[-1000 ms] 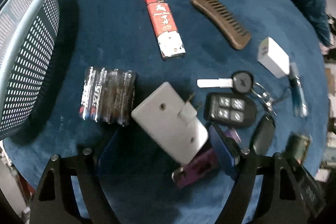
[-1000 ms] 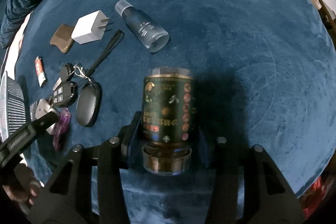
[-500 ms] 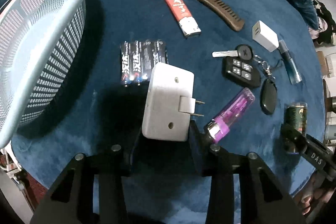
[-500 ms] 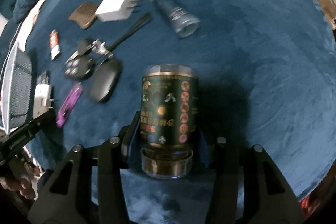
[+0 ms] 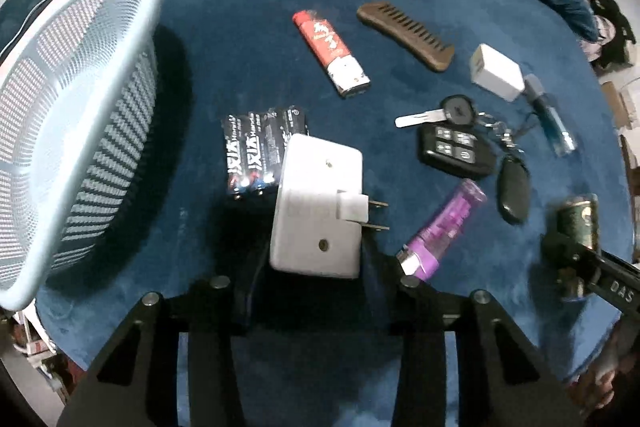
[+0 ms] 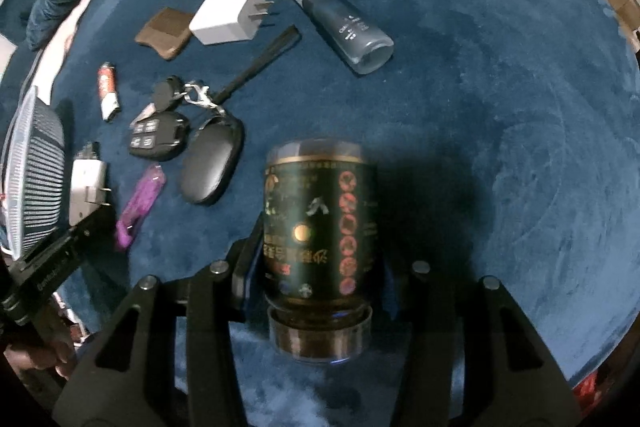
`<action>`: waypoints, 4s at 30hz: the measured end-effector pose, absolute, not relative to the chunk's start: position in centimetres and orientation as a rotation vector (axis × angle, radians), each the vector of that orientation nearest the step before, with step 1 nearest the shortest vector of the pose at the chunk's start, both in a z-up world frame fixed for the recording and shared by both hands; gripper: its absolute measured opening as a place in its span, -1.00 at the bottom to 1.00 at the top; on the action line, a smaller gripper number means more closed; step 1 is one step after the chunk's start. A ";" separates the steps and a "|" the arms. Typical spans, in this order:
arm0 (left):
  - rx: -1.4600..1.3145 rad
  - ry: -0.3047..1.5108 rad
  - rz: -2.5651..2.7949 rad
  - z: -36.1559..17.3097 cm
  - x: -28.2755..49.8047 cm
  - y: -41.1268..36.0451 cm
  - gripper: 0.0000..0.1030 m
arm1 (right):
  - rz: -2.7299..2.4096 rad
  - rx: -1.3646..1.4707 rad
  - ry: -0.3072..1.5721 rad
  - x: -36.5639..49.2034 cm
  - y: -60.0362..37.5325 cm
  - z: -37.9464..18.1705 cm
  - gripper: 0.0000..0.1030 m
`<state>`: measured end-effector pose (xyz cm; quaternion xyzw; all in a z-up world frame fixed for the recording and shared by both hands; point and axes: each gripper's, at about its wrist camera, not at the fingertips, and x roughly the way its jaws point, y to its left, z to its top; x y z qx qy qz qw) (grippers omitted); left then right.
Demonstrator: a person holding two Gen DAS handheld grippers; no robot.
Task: Organize rigid objects
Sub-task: 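Carry the power strip and jar into the blue basket and open both tools, then withdraw both tools from the basket back over the table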
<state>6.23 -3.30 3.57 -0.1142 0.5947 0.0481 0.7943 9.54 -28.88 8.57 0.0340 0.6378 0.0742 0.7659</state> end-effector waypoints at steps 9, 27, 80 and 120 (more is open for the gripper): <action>-0.251 1.234 0.059 7.6 4.5 -2.0 -0.18 | 0.203 0.101 1.354 7.2 -27.5 10.8 -0.09; -0.298 1.046 0.145 15.6 0.7 6.9 -0.18 | 0.350 0.043 1.256 5.9 -17.7 13.4 -0.09; -0.420 1.124 0.505 12.9 -0.7 19.4 0.99 | 0.589 -0.060 1.238 7.6 -2.7 15.4 1.00; -0.322 1.170 0.346 14.0 1.7 5.1 0.99 | 0.481 0.056 1.293 5.6 -18.3 14.7 1.00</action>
